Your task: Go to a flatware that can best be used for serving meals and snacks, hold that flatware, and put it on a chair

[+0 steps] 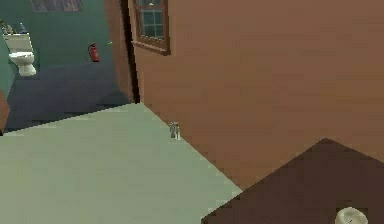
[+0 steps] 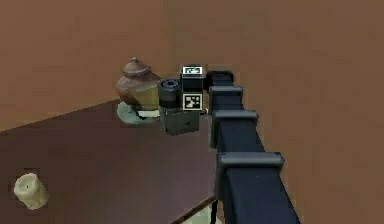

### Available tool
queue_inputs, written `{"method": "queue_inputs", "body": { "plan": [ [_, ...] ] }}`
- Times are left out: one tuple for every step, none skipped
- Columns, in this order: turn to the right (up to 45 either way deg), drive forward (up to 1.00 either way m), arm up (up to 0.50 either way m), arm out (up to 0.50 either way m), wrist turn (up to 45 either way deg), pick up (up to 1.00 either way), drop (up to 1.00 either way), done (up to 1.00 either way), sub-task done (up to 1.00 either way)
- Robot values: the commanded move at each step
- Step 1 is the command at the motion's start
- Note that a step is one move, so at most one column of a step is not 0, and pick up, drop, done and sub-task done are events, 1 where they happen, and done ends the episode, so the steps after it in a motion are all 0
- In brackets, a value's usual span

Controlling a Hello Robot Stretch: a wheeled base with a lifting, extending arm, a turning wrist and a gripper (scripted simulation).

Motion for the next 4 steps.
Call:
{"method": "queue_inputs", "body": {
  "plan": [
    [0.0, 0.0, 0.0, 0.0, -45.0, 0.0, 0.0, 0.0, 0.0],
    [0.0, 0.0, 0.0, 0.0, -45.0, 0.0, 0.0, 0.0, 0.0],
    [0.0, 0.0, 0.0, 0.0, -21.0, 0.0, 0.0, 0.0, 0.0],
    [0.0, 0.0, 0.0, -0.2, 0.0, 0.0, 0.0, 0.0, 0.0]
  ]
}}
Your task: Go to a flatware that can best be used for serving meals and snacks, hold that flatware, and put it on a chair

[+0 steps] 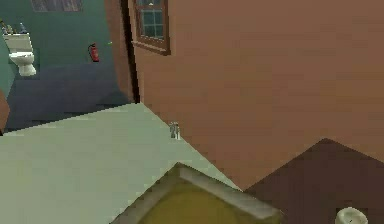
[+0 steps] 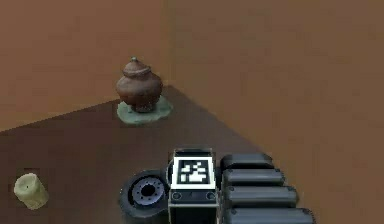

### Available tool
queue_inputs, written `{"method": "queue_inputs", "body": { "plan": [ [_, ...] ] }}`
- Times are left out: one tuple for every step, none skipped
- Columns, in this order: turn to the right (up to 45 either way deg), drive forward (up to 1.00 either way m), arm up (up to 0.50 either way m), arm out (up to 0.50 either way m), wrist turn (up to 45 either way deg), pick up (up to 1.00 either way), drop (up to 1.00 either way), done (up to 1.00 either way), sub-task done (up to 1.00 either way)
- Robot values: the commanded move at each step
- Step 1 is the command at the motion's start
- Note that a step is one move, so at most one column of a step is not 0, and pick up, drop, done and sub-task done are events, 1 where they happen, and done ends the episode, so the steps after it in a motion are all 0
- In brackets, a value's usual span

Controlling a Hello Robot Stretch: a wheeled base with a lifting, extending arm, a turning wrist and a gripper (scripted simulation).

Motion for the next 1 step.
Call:
{"method": "queue_inputs", "body": {
  "plan": [
    [-45.0, 0.0, 0.0, 0.0, 0.0, 0.0, 0.0, 0.0, 0.0]
  ]
}}
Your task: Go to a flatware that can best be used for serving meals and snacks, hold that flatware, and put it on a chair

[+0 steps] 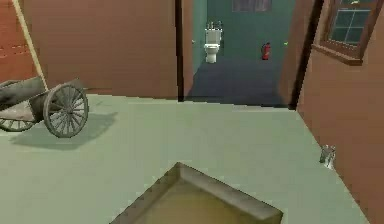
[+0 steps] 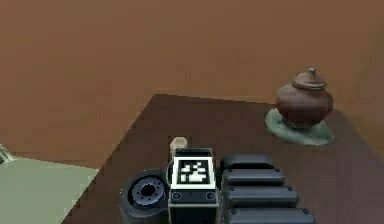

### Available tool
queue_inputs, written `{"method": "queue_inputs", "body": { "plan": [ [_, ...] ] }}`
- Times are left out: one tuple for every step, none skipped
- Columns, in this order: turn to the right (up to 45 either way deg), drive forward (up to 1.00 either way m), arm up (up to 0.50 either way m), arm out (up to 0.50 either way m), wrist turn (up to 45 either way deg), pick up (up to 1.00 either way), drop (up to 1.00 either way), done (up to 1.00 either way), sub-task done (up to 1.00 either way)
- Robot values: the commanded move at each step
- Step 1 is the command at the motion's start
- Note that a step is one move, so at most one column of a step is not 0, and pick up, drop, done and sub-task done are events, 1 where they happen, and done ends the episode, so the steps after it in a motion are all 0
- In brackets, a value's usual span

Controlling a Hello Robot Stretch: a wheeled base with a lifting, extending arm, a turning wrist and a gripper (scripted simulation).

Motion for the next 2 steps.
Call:
{"method": "queue_inputs", "body": {
  "plan": [
    [-45.0, 0.0, 0.0, 0.0, 0.0, 0.0, 0.0, 0.0, 0.0],
    [-21.0, 0.0, 0.0, 0.0, 0.0, 0.0, 0.0, 0.0, 0.0]
  ]
}}
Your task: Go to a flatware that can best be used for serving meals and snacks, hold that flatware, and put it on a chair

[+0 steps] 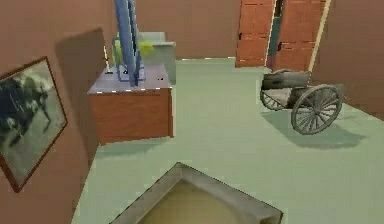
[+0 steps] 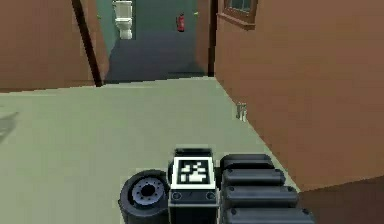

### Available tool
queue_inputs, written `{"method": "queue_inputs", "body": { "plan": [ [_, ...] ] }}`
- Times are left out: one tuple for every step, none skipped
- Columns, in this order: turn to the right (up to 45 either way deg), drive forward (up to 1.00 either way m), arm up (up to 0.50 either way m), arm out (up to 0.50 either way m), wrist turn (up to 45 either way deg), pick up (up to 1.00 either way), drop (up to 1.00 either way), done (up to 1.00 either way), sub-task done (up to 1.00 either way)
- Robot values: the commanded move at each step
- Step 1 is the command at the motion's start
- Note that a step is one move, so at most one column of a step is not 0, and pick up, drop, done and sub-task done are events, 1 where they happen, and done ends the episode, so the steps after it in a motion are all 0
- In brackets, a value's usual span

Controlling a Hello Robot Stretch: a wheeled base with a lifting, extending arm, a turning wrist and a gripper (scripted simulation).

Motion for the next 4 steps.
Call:
{"method": "queue_inputs", "body": {
  "plan": [
    [0.0, 0.2, 0.0, 0.0, 0.0, 0.0, 0.0, 0.0, 0.0],
    [9.0, 0.0, 0.0, 0.0, 0.0, 0.0, 0.0, 0.0, 0.0],
    [0.0, 1.0, 0.0, 0.0, 0.0, 0.0, 0.0, 0.0, 0.0],
    [3.0, 0.0, 0.0, 0.0, 0.0, 0.0, 0.0, 0.0, 0.0]
  ]
}}
